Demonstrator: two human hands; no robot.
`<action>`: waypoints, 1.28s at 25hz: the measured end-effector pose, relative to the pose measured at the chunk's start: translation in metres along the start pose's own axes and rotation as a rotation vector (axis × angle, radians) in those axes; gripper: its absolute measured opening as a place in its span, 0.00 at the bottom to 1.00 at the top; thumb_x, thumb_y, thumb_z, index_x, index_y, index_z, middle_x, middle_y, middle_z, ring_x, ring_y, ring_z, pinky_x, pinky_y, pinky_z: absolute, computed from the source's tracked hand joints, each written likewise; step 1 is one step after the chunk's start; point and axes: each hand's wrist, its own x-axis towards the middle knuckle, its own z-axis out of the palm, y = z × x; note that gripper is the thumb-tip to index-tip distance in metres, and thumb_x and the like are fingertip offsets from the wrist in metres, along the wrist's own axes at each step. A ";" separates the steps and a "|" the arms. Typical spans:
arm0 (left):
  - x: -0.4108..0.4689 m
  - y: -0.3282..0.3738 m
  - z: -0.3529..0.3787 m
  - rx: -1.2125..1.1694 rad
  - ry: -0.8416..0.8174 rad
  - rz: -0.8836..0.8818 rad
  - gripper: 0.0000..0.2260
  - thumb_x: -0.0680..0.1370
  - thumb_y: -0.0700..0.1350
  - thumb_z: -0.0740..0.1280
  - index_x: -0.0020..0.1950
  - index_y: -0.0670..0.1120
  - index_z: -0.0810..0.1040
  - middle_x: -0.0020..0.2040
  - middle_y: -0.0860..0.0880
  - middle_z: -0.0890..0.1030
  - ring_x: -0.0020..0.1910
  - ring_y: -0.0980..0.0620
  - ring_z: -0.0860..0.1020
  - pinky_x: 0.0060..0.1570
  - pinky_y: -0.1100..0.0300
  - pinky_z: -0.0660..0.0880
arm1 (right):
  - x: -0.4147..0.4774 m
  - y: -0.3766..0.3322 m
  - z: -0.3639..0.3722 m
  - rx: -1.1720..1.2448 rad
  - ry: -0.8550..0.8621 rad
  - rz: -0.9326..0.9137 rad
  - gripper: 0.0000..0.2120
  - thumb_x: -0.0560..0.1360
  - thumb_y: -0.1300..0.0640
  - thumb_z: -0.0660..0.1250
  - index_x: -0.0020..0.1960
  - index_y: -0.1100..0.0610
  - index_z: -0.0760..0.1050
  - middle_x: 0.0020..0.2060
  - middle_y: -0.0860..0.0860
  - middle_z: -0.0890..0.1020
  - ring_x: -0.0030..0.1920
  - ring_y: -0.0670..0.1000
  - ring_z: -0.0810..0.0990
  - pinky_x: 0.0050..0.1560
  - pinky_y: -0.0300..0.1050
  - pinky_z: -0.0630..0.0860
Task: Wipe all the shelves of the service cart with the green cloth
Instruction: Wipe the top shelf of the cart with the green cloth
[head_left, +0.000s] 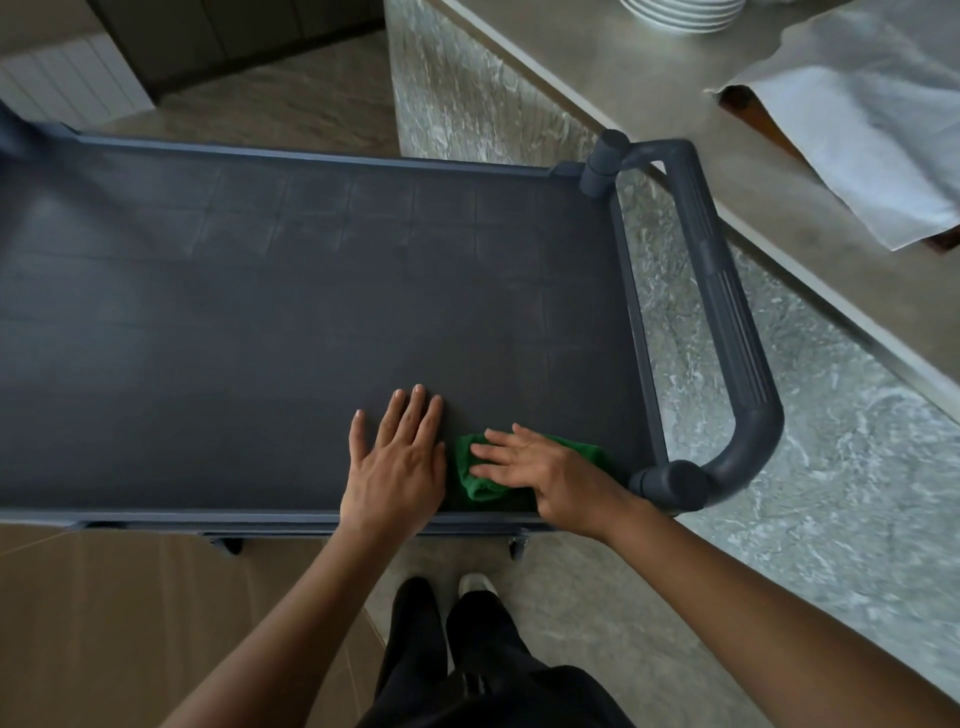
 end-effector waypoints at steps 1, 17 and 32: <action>0.001 0.001 0.000 -0.005 -0.006 -0.003 0.25 0.82 0.54 0.42 0.79 0.51 0.45 0.79 0.53 0.44 0.76 0.55 0.38 0.72 0.46 0.36 | 0.005 0.002 -0.001 -0.010 0.021 0.007 0.33 0.66 0.79 0.55 0.66 0.59 0.74 0.68 0.53 0.72 0.73 0.50 0.61 0.74 0.43 0.50; -0.002 -0.001 -0.002 -0.025 0.027 -0.034 0.26 0.80 0.57 0.37 0.78 0.55 0.50 0.77 0.57 0.46 0.77 0.56 0.43 0.72 0.49 0.38 | 0.178 0.104 -0.089 -0.149 0.129 0.277 0.33 0.68 0.79 0.55 0.71 0.60 0.67 0.73 0.54 0.65 0.75 0.53 0.58 0.74 0.46 0.44; 0.000 -0.002 -0.006 -0.049 0.044 -0.030 0.22 0.82 0.52 0.47 0.78 0.55 0.55 0.78 0.55 0.53 0.77 0.56 0.48 0.71 0.49 0.47 | 0.066 0.019 -0.018 0.003 0.140 0.227 0.38 0.66 0.81 0.53 0.72 0.57 0.64 0.73 0.52 0.63 0.75 0.49 0.55 0.73 0.37 0.39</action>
